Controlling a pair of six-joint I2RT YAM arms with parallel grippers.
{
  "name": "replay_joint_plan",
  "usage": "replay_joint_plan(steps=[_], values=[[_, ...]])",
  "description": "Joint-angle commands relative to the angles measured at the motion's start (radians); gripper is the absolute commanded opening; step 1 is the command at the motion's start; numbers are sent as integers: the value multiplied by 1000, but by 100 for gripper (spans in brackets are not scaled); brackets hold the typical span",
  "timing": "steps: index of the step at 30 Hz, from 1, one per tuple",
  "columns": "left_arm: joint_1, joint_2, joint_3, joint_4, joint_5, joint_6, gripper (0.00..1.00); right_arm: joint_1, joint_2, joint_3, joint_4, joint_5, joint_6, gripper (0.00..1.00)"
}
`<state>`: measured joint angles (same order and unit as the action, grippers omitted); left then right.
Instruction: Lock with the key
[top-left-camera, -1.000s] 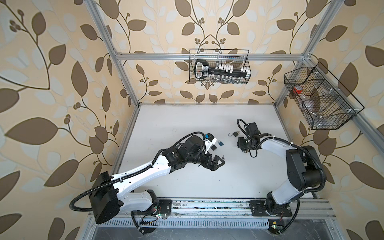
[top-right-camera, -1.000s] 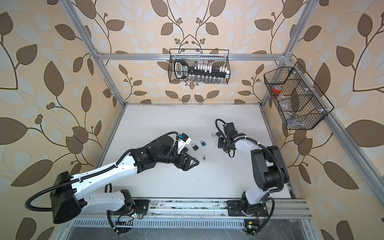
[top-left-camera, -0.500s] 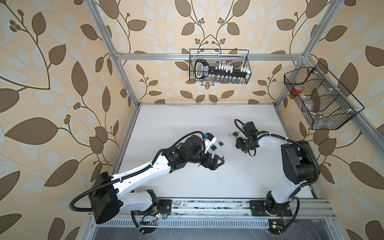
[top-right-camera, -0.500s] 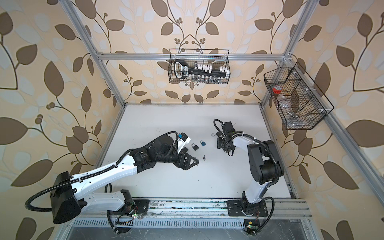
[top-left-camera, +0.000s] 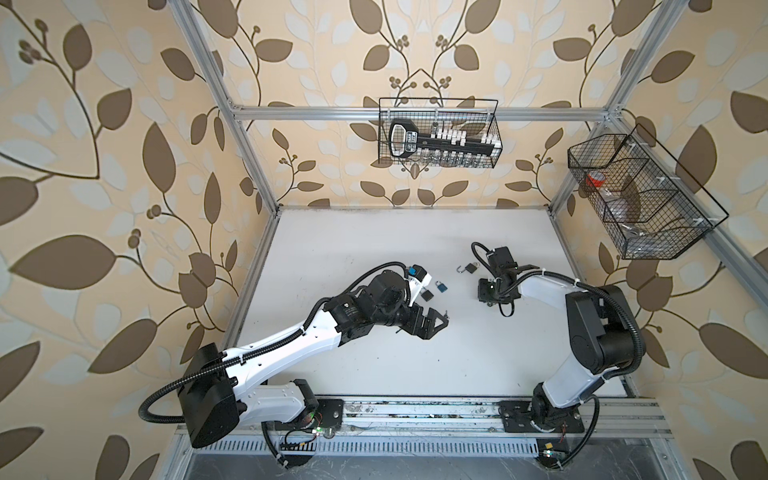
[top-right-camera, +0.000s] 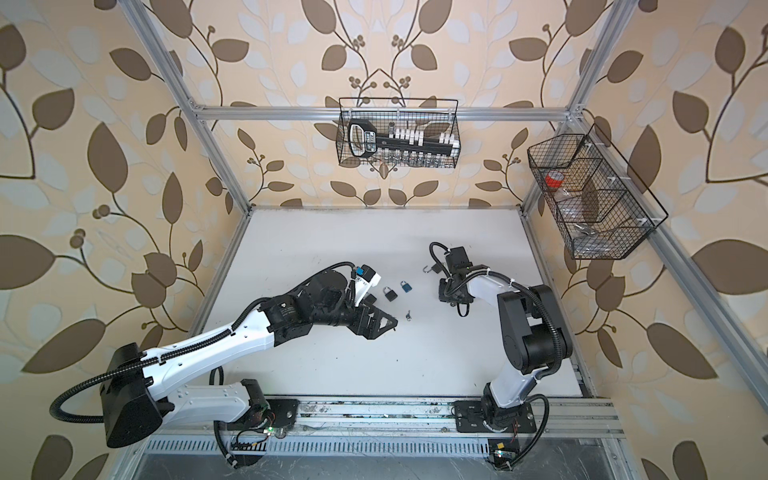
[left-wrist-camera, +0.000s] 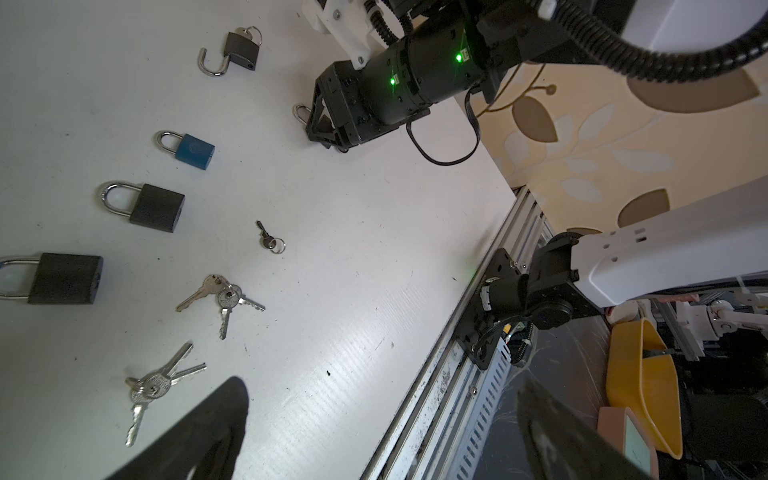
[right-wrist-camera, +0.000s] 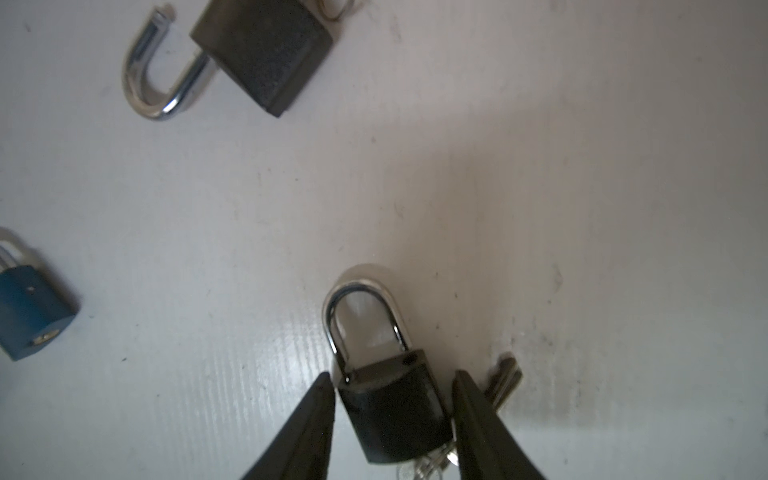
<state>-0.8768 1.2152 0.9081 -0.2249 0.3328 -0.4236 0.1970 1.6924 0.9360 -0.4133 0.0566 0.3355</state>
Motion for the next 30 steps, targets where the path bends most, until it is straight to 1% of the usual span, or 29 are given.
replay_joint_plan(steps=[1,7,8,11,13,18,22,24,25,28,30], values=[[-4,-27,8,6,-12,4,99,7,5,-24,-63,-11,5,44],[-4,-12,10,13,-9,3,99,12,-18,-46,-71,-13,7,44],[-4,-10,11,15,-8,1,99,13,-16,-48,-71,-12,6,43],[-4,-10,12,16,-7,0,99,14,-10,-51,-72,-14,5,35],[-4,-12,10,15,-13,0,99,14,-8,-49,-72,-12,4,34],[-3,-40,2,1,-78,-25,99,13,-27,-48,-69,-1,9,29],[11,-75,10,-29,-134,-32,99,19,-99,-56,-54,10,11,25],[36,-95,16,-39,-141,-51,99,28,-154,-67,-33,5,10,23],[64,-105,16,-38,-130,-78,99,35,-185,-75,-23,-1,17,21],[171,-131,15,-7,-35,-160,99,78,-282,-106,6,-24,31,17],[216,-149,22,-14,-28,-193,99,122,-351,-130,33,-30,34,15]])
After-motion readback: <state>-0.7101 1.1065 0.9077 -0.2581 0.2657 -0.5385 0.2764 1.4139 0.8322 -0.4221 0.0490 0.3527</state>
